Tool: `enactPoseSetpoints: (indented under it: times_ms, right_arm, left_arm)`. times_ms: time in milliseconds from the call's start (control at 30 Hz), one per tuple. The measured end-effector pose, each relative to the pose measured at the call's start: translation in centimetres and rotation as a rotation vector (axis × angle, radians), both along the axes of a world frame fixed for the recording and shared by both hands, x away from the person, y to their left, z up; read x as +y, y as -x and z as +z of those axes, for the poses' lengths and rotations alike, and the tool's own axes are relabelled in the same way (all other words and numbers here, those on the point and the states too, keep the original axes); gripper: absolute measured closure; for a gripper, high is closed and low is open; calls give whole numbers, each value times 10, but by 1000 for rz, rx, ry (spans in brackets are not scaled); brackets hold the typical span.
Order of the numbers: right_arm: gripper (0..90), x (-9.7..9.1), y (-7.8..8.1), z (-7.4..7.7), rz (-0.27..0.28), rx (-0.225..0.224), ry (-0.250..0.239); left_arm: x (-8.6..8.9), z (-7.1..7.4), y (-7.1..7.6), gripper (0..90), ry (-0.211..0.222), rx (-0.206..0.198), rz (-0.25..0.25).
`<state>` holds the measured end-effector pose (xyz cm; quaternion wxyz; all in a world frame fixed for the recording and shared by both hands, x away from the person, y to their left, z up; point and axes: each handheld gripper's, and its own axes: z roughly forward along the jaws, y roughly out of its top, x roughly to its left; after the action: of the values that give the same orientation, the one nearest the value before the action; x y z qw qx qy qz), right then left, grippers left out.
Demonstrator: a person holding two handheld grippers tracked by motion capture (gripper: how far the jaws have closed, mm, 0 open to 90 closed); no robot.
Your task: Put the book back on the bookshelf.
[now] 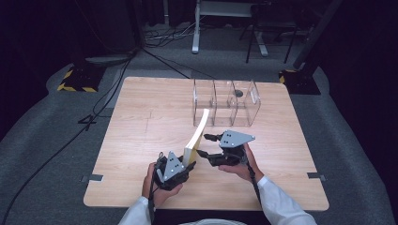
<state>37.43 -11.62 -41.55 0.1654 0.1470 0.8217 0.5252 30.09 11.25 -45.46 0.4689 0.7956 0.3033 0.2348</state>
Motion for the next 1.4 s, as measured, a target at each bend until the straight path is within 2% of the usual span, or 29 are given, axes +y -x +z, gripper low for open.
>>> enactPoseSetpoints:
  times_ms: [133,233,367,567,667,733,767,800,833,900,933,967,1067,1100,1133,1167,1333,1367,1400]
  right_arm:
    - [391,3,1,0,-7,-13,16]
    - [389,4,1,1,-13,-17,23]
    - [378,-4,-3,1,-31,-14,10]
    - [365,-33,-12,-5,-65,18,-19]
    - [347,-43,-18,-6,-58,31,-27]
    - [342,-46,-19,-6,-50,36,-32]
    - [337,-47,-20,-6,-45,39,-33]
    - [322,-50,-22,-7,2,53,-43]
    - [319,-50,-21,-8,16,55,-45]
    - [317,-49,-21,-8,58,61,-49]
    - [317,-49,-21,-8,58,61,-49]
    - [310,-46,-20,-9,91,61,-33]
    - [286,-43,-19,-10,117,61,-17]
    - [278,-40,-20,-11,160,76,-8]
    - [278,-40,-20,-11,160,76,-8]
    - [274,-38,-22,-14,212,94,-8]
    - [290,-31,-22,-20,262,109,23]
    - [354,-28,-22,-24,282,115,37]
    - [354,-28,-22,-24,282,115,37]
  left_arm:
    - [1,-1,-2,686,1,7,15]
    - [7,-1,-6,744,37,15,29]
    - [17,-2,-10,753,53,40,-3]
    - [31,-1,-7,754,67,60,-84]
    - [36,0,-3,753,57,63,-151]
    - [37,0,-1,753,61,71,-166]
    - [39,0,1,753,58,70,-192]
    - [42,0,4,753,59,75,-223]
    - [42,0,4,752,59,75,-223]
    - [44,0,7,753,72,88,-268]
    - [44,0,7,753,72,88,-268]
    - [45,0,8,753,74,90,-299]
    - [45,1,11,752,64,88,-327]
    - [46,2,12,752,63,87,-334]
    - [46,2,13,752,65,90,-341]
    - [50,1,12,752,67,92,-360]
    - [51,3,9,751,74,96,-364]
    - [51,3,7,750,77,97,-363]
    - [51,4,6,750,78,95,-357]
